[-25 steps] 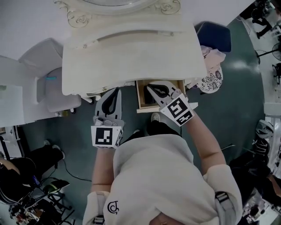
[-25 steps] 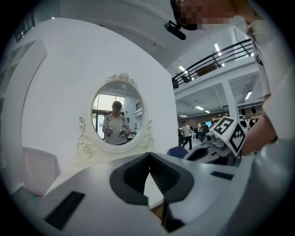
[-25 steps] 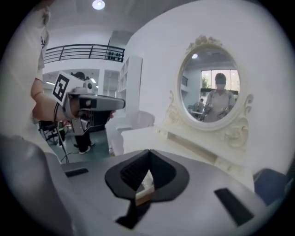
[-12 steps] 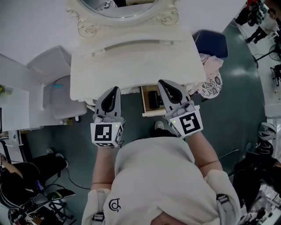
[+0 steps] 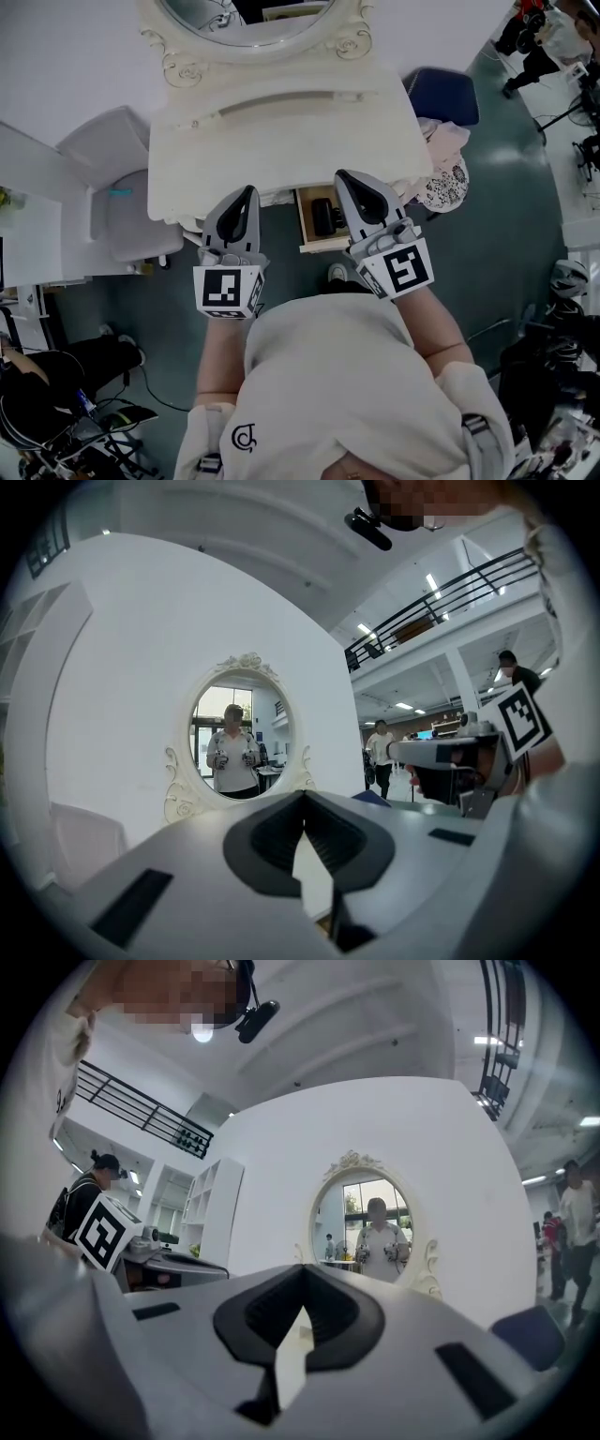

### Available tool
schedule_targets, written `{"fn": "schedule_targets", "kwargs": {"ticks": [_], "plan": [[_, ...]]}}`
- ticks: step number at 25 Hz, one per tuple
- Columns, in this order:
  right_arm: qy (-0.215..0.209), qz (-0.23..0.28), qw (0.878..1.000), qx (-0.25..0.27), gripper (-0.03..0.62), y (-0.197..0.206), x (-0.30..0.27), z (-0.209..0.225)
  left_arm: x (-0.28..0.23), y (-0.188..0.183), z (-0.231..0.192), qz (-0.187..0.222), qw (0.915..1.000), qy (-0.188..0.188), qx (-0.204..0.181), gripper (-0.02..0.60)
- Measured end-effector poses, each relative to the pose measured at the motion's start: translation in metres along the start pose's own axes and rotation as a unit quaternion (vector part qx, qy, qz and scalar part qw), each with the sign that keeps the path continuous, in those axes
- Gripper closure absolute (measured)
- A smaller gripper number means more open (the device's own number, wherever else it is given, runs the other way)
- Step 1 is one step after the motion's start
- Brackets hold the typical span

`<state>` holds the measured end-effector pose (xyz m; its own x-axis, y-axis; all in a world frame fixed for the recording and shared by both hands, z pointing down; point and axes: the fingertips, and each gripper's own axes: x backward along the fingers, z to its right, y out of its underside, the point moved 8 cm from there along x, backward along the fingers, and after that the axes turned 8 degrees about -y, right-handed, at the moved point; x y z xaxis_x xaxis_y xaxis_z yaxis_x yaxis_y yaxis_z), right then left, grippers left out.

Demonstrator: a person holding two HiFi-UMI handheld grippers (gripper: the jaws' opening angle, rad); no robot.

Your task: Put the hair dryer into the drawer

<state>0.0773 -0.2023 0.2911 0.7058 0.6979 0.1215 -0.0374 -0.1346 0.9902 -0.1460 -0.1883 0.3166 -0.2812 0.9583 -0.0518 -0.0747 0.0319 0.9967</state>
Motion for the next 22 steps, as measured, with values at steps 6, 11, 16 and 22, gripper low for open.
{"fn": "schedule_targets", "kwargs": {"ticks": [6, 11, 16, 22], "plan": [[0.001, -0.008, 1.0, 0.003, 0.589, 0.003, 0.006, 0.003, 0.001, -0.009, 0.014, 0.01, 0.9997, 0.006, -0.021, 0.568], [0.004, -0.018, 1.0, 0.008, 0.589, 0.006, 0.008, 0.005, 0.0, -0.008, 0.019, 0.006, 0.9999, 0.001, -0.012, 0.568], [0.007, -0.023, 1.0, 0.008, 0.589, 0.011, 0.012, 0.008, 0.003, -0.007, 0.021, 0.003, 1.0, -0.007, -0.006, 0.568], [0.003, -0.036, 0.999, 0.006, 0.589, 0.018, 0.017, 0.01, 0.003, -0.008, 0.017, -0.008, 0.9996, -0.026, 0.004, 0.568]]}}
